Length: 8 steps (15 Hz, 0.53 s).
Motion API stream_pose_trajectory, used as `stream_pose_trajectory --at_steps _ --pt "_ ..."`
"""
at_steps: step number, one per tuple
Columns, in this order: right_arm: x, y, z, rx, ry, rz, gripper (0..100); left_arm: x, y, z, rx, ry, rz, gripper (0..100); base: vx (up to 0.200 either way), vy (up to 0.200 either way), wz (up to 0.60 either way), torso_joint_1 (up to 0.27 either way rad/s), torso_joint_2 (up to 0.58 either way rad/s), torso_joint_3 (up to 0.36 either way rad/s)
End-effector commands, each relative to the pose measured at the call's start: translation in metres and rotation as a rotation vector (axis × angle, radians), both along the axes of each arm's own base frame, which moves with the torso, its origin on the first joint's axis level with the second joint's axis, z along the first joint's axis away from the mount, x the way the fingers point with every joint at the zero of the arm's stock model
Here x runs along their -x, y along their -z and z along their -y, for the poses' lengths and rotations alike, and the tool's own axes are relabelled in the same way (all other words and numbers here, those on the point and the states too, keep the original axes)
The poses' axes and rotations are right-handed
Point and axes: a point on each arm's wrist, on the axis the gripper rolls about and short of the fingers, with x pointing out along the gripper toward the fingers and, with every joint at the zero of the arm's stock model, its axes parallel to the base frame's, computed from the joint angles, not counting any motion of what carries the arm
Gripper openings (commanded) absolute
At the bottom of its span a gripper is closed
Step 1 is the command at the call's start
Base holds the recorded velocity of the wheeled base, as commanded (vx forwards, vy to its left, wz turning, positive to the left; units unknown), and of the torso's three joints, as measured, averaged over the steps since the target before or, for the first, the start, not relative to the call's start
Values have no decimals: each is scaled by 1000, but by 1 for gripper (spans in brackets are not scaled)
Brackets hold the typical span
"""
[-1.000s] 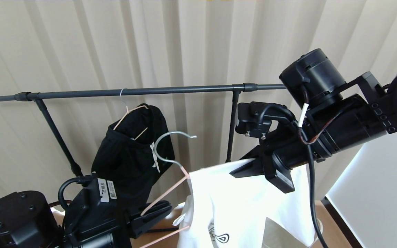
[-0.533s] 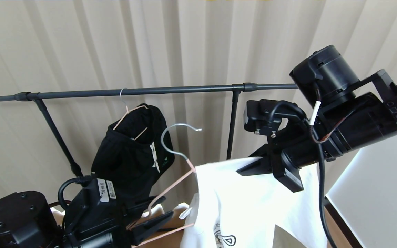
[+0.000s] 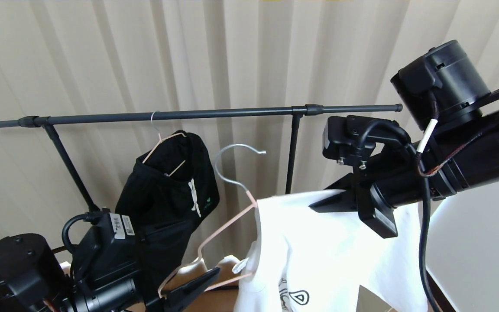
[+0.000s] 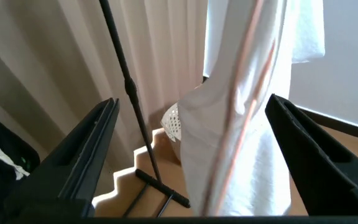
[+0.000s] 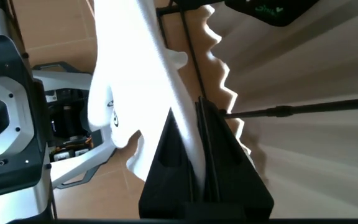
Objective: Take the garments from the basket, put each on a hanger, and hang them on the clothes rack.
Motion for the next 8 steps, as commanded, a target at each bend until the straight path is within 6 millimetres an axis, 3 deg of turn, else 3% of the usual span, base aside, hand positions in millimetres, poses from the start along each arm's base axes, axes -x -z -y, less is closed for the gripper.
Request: stream_pose_trajectory --at_steps 1,5,8 --pt "-2 -5 1 12 46 60 0 -8 0 -9 12 -45 -13 100 0 0 0 0 0 0" --pt "-9 -8 -4 89 205 229 0 -30 6 -10 18 -102 -39 100 0 0 0 0 0 0" --pt "-9 -3 -12 120 293 342 0 -46 0 1 117 -159 -170 100 0 0 0 0 0 0"
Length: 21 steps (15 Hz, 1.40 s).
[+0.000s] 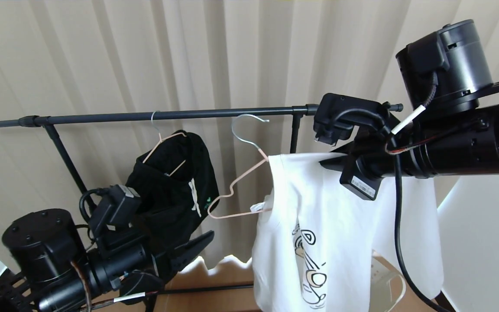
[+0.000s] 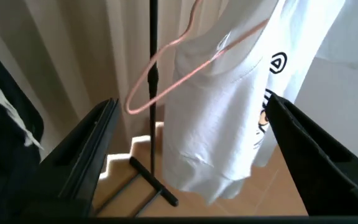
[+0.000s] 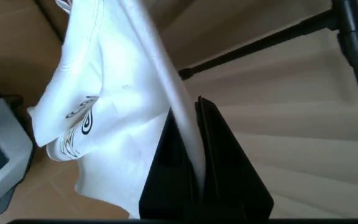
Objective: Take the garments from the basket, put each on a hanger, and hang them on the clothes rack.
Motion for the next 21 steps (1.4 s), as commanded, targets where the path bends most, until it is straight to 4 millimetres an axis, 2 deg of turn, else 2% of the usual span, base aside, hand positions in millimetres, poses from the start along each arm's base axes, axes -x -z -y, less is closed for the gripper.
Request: stream_pose_trajectory --at_steps 1,6,9,11,13,15,16,21 --pt "2 7 -3 18 9 20 0 -11 -3 9 34 -5 -55 100 0 0 0 0 0 0" --pt "-2 9 -5 29 33 105 0 -15 -20 35 83 0 -345 100 0 0 0 0 0 0" --pt "-2 9 -7 13 27 110 0 -21 -39 64 98 -136 -511 100 0 0 0 0 0 0" --pt "-3 6 -7 -17 34 124 0 -21 -48 76 116 -175 -560 100 0 0 0 0 0 0" --pt "-4 4 -9 -62 55 127 0 -20 -50 86 115 -222 -570 100 0 0 0 0 0 0" --pt "-3 4 -11 -77 53 120 0 -21 -43 95 92 -264 -562 100 0 0 0 0 0 0" --pt "-1 3 -12 -95 52 116 0 -29 -38 103 77 -344 -537 100 0 0 0 0 0 0" --pt "2 2 -16 -125 34 102 0 -39 -42 109 144 -417 -533 100 0 0 0 0 0 0"
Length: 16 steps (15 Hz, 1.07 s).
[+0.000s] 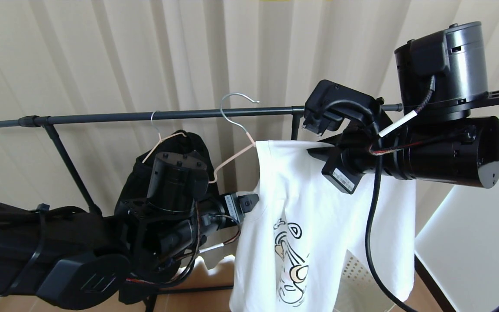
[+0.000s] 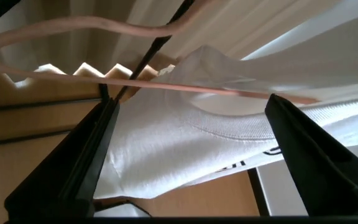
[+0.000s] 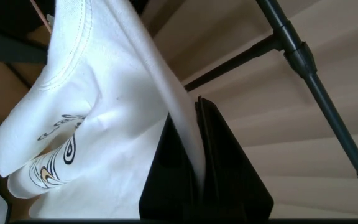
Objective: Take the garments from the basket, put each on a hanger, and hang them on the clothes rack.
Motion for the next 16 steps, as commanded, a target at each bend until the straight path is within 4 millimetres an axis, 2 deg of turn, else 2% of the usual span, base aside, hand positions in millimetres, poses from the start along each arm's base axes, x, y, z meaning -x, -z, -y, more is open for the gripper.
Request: stream_pose_trajectory --at_steps 1,3,5,11,14,16 --pt "1 -1 -1 -3 -3 1 0 -4 0 2 -3 -18 7 100 0 0 0 0 0 0" --pt "2 -1 -4 -20 -8 2 0 -7 5 4 -21 -45 7 100 0 0 0 0 0 0" --pt "2 0 -4 -26 -5 1 0 -13 0 1 -14 -83 31 100 0 0 0 0 0 0" --pt "1 -7 -4 -61 8 13 0 13 21 8 -119 27 2 100 0 0 0 0 0 0" --pt "-1 -9 -4 -78 17 11 0 18 26 8 -134 60 55 100 0 0 0 0 0 0" --pt "-1 -8 -4 -77 19 9 0 15 23 7 -115 49 77 100 0 0 0 0 0 0"
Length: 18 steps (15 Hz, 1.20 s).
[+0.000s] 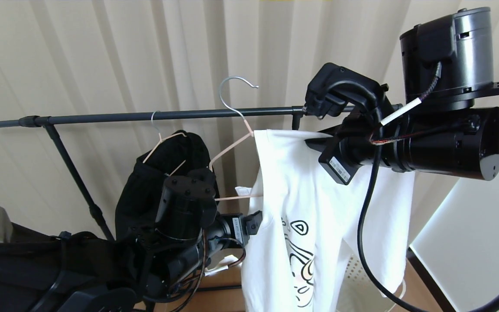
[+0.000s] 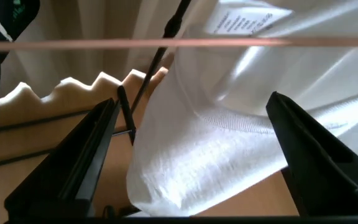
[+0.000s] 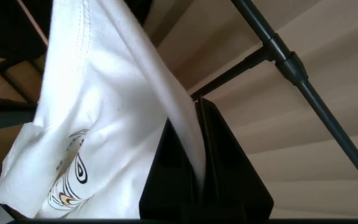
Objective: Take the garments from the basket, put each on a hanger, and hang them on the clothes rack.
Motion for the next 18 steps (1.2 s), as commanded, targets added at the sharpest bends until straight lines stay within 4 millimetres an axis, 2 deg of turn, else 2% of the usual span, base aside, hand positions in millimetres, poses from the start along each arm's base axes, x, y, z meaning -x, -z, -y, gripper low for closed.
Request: stream_pose_trajectory --at_steps 1,6,11,16,18 --pt "0 1 0 4 0 -3 0 -4 -2 -4 12 -19 9 100 0 0 0 0 0 0" --pt "0 -3 0 -8 1 6 0 -6 -3 -3 26 -28 21 100 0 0 0 0 0 0" --pt "2 -3 0 -24 -11 -4 0 -19 -6 -5 74 -81 61 100 0 0 0 0 0 0" --pt "2 -9 0 -58 -10 1 0 -9 9 3 25 -34 27 100 0 0 0 0 0 0" --pt "4 -12 2 -74 -6 5 0 -3 25 2 -70 5 8 100 0 0 0 0 0 0"
